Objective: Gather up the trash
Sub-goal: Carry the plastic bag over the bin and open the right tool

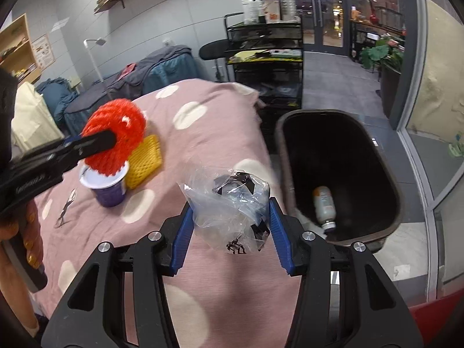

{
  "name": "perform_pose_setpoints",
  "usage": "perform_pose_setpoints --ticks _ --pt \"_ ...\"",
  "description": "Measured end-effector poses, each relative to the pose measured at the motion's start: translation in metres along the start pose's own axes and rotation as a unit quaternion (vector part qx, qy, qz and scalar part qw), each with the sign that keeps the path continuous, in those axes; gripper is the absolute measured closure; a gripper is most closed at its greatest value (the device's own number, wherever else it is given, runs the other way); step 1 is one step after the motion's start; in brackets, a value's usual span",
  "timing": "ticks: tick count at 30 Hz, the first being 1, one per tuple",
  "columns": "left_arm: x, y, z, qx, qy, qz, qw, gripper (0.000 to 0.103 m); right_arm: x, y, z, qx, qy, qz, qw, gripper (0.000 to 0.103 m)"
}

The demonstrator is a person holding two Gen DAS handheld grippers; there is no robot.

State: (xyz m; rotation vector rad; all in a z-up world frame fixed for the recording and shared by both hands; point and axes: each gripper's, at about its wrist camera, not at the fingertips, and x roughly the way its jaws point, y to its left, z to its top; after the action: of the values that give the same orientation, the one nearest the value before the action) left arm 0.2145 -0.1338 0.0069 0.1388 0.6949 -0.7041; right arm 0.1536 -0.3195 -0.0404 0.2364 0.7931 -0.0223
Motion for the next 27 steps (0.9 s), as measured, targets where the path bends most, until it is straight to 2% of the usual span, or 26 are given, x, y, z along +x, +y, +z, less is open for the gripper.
perform_pose_setpoints --ticks 6,12,20,24,27 --pt "0.016 -0.028 0.003 0.001 0.002 -0.031 0.9995 0.081 0.005 -0.046 0.014 0.019 -0.012 -0.055 0.998 0.053" --pt "0.029 -0.046 0.005 0.005 0.011 -0.050 0.9987 0.081 0.038 -0.094 0.025 0.053 0.003 -0.095 0.994 0.053" --pt "0.043 -0.067 0.008 0.017 0.020 -0.060 0.9978 0.081 0.090 -0.134 0.023 0.090 0.038 -0.108 0.989 0.051" --pt "0.049 -0.072 0.009 0.018 0.025 -0.066 0.9973 0.081 0.112 -0.142 0.020 0.100 0.047 -0.128 0.986 0.039" --pt "0.053 -0.076 0.009 0.022 0.028 -0.068 0.9970 0.081 0.115 -0.144 0.014 0.105 0.047 -0.135 0.984 0.034"
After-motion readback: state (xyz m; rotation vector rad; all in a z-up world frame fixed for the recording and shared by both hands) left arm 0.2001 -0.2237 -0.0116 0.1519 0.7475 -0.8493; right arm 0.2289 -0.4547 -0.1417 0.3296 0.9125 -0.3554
